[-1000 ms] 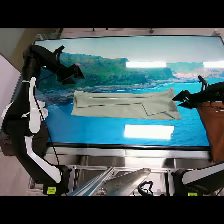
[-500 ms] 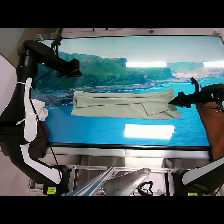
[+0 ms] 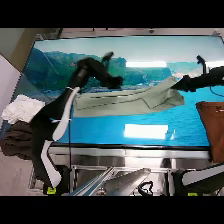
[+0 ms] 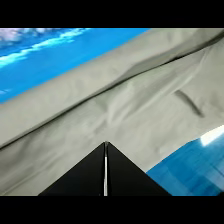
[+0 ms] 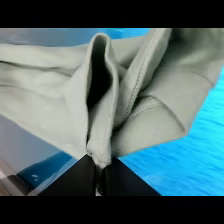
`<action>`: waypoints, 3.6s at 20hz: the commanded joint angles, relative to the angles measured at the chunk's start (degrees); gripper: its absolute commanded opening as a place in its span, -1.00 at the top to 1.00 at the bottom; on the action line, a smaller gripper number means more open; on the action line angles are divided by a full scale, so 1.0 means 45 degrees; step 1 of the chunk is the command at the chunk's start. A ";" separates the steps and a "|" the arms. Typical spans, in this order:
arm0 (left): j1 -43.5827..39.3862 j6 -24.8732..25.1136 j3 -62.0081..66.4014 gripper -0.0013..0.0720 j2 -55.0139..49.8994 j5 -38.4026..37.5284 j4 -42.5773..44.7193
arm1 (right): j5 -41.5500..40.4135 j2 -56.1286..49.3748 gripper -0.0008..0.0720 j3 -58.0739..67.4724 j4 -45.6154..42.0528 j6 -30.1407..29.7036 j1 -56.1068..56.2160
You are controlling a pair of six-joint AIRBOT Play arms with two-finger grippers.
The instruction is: Fold the shirts.
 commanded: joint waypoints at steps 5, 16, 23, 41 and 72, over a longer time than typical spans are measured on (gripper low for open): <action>-0.2487 -0.0015 0.1588 0.91 -0.3123 -0.1511 -0.0005 | -0.1146 0.3162 0.94 0.1365 0.0024 0.1205 0.0112; -0.0121 0.0563 0.1481 0.91 0.0724 0.0777 -0.1389 | -0.0928 0.3235 0.94 0.1360 -0.0155 0.2006 0.1880; 0.4265 0.0612 0.1452 0.91 0.8315 0.1957 -0.1258 | 0.5367 0.1773 0.94 0.1360 -0.0160 0.2812 0.7941; 0.7315 0.1914 -0.3293 0.91 1.3070 0.0189 -0.1341 | 0.3308 0.0257 -0.86 -0.0063 -0.3638 0.5659 0.4124; 0.4357 0.1880 -0.1452 0.91 1.0705 0.1083 -0.1277 | 0.1608 0.5586 0.95 0.0510 -0.2987 0.5989 -0.4231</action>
